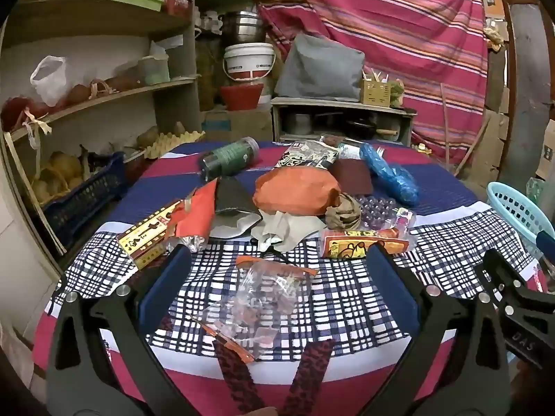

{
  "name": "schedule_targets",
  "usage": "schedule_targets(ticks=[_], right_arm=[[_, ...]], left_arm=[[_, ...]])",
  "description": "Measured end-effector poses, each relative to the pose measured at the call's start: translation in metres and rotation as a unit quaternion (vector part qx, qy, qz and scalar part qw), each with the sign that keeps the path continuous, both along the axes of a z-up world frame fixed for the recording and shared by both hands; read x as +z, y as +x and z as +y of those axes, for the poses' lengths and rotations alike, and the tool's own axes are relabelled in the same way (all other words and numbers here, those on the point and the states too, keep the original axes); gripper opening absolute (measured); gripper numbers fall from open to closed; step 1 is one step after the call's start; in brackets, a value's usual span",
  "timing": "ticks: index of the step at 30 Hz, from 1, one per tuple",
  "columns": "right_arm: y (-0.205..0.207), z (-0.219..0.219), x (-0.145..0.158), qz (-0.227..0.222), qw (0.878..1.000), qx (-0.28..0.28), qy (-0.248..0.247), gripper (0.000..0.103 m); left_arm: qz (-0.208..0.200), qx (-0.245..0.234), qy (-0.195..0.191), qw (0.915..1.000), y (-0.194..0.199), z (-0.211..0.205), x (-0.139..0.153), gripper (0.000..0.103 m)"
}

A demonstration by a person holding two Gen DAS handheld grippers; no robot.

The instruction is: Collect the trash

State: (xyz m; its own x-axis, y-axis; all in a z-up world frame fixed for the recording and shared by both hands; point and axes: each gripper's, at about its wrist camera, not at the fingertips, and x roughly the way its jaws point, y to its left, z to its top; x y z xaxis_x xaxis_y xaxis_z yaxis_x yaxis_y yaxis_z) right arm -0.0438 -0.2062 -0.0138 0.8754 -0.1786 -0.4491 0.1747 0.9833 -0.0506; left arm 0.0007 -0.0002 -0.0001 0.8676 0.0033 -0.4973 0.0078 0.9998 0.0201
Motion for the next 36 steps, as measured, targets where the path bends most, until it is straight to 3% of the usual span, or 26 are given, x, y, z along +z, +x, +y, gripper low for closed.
schedule_targets(ticks=[15,17,36], right_arm=[[-0.002,-0.002,0.001,-0.004,1.0,0.001,-0.001,0.099],[-0.002,-0.002,0.0,-0.004,1.0,0.001,-0.002,0.099],[-0.001,0.0,0.001,-0.005,1.0,0.0,-0.001,0.099]], left_arm=[[-0.014,0.001,0.005,0.9999,-0.005,-0.016,-0.002,0.098],[-0.013,-0.002,-0.002,0.9999,-0.003,-0.001,-0.001,0.098],[-0.015,-0.004,0.003,0.9999,-0.005,-0.003,0.0,0.098]])
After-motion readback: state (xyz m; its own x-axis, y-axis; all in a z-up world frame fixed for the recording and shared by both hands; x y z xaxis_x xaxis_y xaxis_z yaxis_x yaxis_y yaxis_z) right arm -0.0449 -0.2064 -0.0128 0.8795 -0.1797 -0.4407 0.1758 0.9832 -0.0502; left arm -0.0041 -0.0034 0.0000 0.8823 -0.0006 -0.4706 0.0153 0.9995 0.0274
